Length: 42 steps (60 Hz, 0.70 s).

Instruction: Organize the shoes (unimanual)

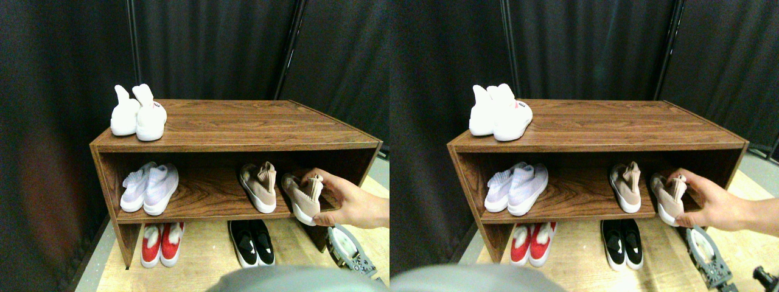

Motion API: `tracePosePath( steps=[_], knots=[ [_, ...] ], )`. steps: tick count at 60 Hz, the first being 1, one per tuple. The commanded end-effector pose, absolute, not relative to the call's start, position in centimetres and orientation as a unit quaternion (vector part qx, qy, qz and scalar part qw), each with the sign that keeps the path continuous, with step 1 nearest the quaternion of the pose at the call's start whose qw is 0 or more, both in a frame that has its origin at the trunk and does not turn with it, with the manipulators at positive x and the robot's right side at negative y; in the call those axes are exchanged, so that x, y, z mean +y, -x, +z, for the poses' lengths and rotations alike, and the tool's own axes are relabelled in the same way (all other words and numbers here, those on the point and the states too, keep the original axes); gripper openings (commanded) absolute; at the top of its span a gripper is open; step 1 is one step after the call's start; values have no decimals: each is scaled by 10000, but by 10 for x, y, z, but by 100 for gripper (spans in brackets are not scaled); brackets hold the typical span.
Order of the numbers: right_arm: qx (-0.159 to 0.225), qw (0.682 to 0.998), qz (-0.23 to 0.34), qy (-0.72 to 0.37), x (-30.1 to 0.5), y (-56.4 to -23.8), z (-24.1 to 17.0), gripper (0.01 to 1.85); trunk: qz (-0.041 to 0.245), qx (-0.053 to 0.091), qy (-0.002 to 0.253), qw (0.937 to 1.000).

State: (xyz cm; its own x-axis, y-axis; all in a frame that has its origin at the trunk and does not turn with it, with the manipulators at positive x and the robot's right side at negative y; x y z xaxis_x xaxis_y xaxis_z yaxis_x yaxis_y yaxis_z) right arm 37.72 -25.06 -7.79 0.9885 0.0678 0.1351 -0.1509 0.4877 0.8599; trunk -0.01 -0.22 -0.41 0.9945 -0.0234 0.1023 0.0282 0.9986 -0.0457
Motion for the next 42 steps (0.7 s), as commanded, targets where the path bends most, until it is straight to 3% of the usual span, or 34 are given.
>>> tracePosePath(
  steps=[1,42],
  knots=[
    [-562,8577,764,-5054,-249,-378,-71,6,-127,-495,270,9983],
    [-502,8497,793,-5189,-247,-379,-69,6,-95,-457,311,9984]
  ],
)
